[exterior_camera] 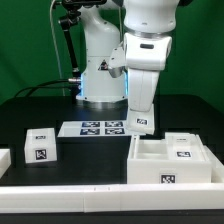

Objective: Assemble cabinet

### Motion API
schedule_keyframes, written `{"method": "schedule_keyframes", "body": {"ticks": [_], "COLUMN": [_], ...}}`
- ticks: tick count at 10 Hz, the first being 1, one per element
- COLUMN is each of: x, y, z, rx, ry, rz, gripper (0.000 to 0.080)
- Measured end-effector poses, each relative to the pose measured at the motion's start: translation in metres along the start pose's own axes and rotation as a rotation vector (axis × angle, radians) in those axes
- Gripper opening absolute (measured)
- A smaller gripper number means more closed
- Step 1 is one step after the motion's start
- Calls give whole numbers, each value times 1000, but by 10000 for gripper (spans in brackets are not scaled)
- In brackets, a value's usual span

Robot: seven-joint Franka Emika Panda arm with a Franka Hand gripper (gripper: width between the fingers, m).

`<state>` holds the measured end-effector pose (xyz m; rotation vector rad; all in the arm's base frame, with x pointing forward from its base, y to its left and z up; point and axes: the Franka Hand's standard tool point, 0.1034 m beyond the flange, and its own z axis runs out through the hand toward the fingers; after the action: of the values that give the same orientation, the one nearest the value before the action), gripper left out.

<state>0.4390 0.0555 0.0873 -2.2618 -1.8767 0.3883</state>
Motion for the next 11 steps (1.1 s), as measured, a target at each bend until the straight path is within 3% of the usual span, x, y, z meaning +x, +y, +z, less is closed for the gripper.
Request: {"method": "schedule_keyframes", "body": {"ticks": [1,4,5,10,11], "x": [0,2,5,11,12], "y": [0,3,4,-5,-3], "z": [1,1,1,-6,-4], "rx": [2,-25,-63,-88,-109], "ry": [0,10,18,11,23], "rz": [0,-1,5,8,9], "gripper": [64,64,64,64,64]}}
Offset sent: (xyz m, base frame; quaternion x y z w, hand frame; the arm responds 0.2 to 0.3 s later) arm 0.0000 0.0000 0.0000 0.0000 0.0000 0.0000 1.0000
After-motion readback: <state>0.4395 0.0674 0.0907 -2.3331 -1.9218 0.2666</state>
